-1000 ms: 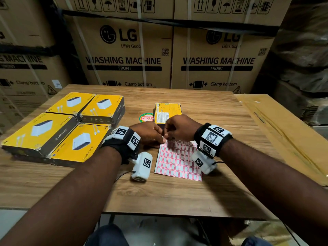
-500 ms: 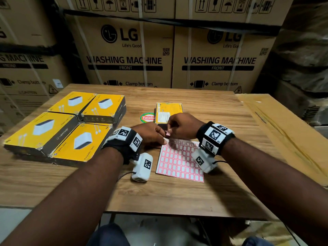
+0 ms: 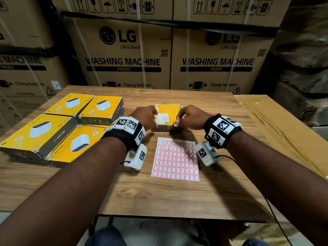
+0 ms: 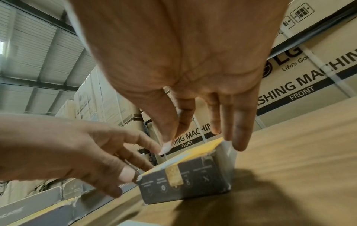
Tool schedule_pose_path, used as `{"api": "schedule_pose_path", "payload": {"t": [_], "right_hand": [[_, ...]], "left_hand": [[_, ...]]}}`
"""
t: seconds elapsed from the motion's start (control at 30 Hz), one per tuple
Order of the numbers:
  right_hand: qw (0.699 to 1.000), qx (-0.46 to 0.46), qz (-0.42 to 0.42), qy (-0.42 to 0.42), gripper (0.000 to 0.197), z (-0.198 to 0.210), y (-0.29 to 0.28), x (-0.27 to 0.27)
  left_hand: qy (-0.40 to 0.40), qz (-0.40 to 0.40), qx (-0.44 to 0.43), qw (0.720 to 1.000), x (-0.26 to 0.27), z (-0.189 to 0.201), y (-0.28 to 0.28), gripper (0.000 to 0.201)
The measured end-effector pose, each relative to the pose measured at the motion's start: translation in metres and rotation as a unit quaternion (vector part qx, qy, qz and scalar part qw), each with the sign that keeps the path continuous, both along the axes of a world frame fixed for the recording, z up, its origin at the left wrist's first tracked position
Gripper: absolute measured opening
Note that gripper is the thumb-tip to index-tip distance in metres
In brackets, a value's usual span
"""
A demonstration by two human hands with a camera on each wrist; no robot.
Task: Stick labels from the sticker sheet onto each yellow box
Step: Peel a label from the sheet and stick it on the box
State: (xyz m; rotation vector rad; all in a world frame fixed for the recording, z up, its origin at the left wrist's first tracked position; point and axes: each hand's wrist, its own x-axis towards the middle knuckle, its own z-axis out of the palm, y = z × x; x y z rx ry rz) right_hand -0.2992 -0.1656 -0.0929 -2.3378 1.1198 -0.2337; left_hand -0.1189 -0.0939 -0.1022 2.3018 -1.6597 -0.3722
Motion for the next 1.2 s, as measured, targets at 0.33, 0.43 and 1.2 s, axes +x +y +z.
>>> {"api": "schedule_pose_path", "payload": {"t": [0.33, 0.43, 1.2], "right_hand": [[0.994, 0.104, 0.029, -0.001, 0.008, 0.012, 0.006, 0.013], [0.993, 0.118, 0.010, -0.014, 0.010, 0.024, 0.002, 0.012], [0.997, -0.068, -0.007, 0.043, 0.011, 0.050, 0.009, 0.018]], "left_hand": [[0.151, -0.015, -0.005, 0.988, 0.002, -0.004, -0.008, 0.073], [0.170, -0.007, -0.075, 0.983, 0.004, 0.005, -0.005, 0.062], [0.356, 0.035, -0.081, 0.930, -0.012, 0.021, 0.003, 0.028]]}}
